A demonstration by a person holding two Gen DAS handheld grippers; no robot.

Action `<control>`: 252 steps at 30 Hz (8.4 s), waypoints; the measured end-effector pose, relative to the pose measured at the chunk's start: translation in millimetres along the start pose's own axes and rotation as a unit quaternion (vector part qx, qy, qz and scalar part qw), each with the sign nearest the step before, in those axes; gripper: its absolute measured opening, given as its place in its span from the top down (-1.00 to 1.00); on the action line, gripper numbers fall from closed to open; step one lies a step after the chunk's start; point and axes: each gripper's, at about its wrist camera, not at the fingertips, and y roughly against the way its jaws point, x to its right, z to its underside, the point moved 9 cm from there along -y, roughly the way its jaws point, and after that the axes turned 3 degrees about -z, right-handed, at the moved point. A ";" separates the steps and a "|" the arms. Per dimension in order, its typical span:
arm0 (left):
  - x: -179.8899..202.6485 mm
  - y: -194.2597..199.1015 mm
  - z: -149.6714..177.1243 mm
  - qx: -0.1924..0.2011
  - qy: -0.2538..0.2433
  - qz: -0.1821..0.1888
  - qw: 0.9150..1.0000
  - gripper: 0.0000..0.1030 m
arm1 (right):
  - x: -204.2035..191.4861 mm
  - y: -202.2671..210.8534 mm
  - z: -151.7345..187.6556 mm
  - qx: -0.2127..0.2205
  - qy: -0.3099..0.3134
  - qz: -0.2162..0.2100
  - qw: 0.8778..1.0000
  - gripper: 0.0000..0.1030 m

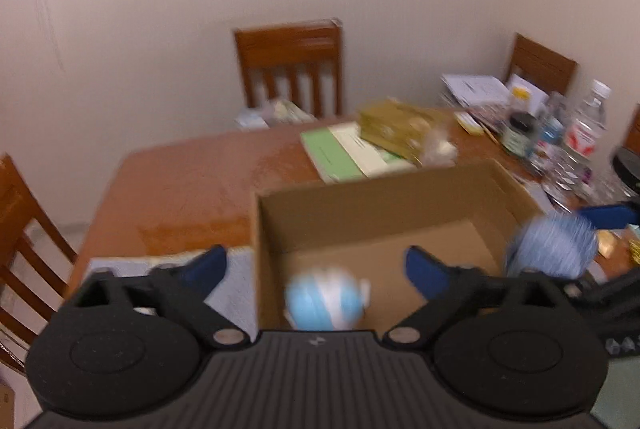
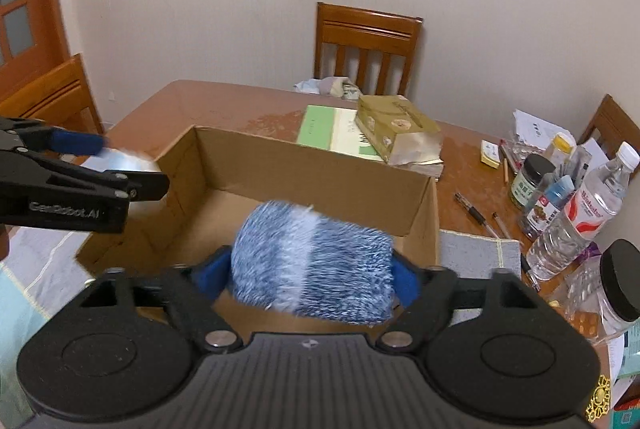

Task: Organize objects
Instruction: 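Carry both items into the cardboard box and open both tools, then grasp the pink box with the left tool while the right tool approaches the clear jar, then grasp the clear plastic jar with the right tool while the left tool lifts the pink box, then lower the pink box and clear jar into the box and open both tools, then grasp the C&S tissue pack with the left tool while the right tool approaches the grey toy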

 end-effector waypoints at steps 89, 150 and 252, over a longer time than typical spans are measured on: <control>-38.9 28.8 181.8 -0.172 0.304 -0.018 0.937 -0.93 | -51.9 50.3 231.2 -0.112 -0.029 -0.012 0.993 -1.00; -0.9 62.2 81.7 -0.108 0.051 0.035 0.992 -0.62 | -20.7 86.3 125.8 -0.061 -0.019 -0.042 0.997 -0.81; -35.2 -17.7 176.2 -0.170 -0.083 0.049 0.981 -0.93 | 8.7 2.7 221.1 -0.120 0.013 -0.035 0.992 -1.00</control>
